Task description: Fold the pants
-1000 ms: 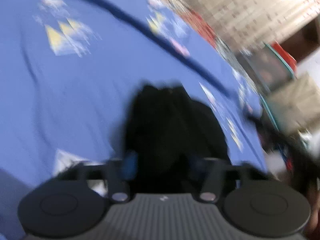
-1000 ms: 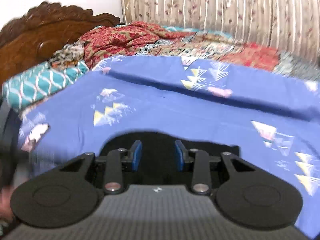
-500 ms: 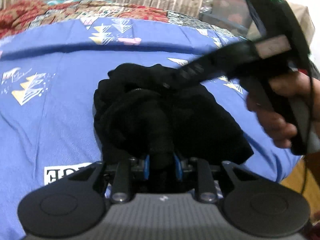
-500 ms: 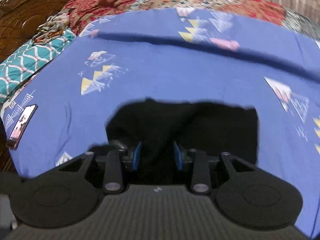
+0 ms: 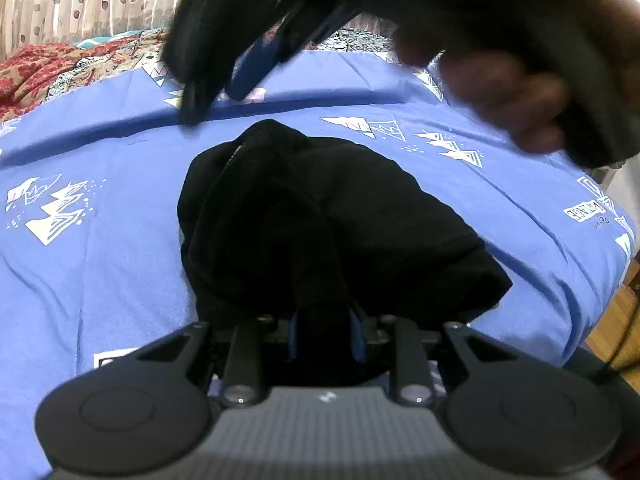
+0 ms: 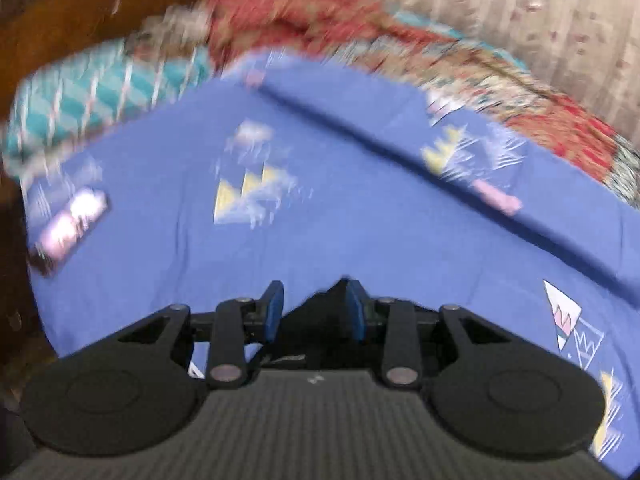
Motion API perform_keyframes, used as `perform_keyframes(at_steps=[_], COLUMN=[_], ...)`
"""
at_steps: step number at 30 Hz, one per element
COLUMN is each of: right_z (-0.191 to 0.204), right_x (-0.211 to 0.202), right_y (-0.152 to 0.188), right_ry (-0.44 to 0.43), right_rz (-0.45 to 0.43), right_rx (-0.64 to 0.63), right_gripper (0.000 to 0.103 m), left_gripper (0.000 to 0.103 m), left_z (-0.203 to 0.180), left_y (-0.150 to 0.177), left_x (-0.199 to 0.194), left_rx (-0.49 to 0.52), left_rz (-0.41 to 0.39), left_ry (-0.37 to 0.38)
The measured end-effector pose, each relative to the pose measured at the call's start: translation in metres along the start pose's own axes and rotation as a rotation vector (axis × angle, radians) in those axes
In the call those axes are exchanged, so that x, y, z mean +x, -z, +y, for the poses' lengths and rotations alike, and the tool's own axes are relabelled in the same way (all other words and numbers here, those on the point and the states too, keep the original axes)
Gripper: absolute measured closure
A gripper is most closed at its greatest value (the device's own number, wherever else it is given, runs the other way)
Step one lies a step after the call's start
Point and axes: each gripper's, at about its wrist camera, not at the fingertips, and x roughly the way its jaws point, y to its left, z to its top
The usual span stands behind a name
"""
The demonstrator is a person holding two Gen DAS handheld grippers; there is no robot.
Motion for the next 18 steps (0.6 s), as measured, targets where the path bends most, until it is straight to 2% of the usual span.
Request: perform_keyframes(at_steps=[2, 3, 4, 5, 8, 10, 12, 15, 18], right_z=[-0.003, -0.01, -0.017, -0.029, -0.057, -0.062, -0.061, -0.071, -0.08], right_x=[0.029, 0.043, 0.05, 0.051, 0.027, 0.015, 0.008, 0.001, -0.004], right_y=[0.006, 0.012, 0.016, 0.018, 0.018, 0.019, 0.022, 0.024, 0.023], right_ry=[0.047, 0.053, 0.047, 0.039, 0.03, 0.05, 0.084, 0.093, 0.068], right_rz=[0.101, 0.153, 0.173, 0.169, 0.058, 0.013, -0.005, -0.033, -0.067], right_rx=[-0.023, 0.006, 0.049, 0.117, 0.33, 0.373, 0.358, 0.39, 0.473], right_gripper=[0.067, 0.072, 0.087, 0.088, 0.089, 0.089, 0.089, 0.089, 0.089], left_gripper=[0.081, 0.081, 0.081, 0.081, 0.08, 0.072, 0.07, 0.067, 0.064], left_z=[-0.003, -0.002, -0.002, -0.001, 0.001, 0.007, 0.021, 0.06, 0.113], left_y=[-0.001, 0.0, -0.001, -0.001, 0.0, -0.003, -0.009, -0.022, -0.034], left_x=[0.001, 0.0, 0.0, 0.0, -0.002, -0.005, -0.014, -0.034, -0.049], left_rx=[-0.002, -0.004, -0.006, -0.008, -0.007, 0.005, -0.016, -0.157, -0.372], left_rz=[-0.001, -0.001, -0.004, -0.006, -0.014, -0.028, -0.055, -0.119, -0.212], left_ry=[0.002, 0.006, 0.007, 0.011, 0.023, 0.048, 0.106, 0.204, 0.268])
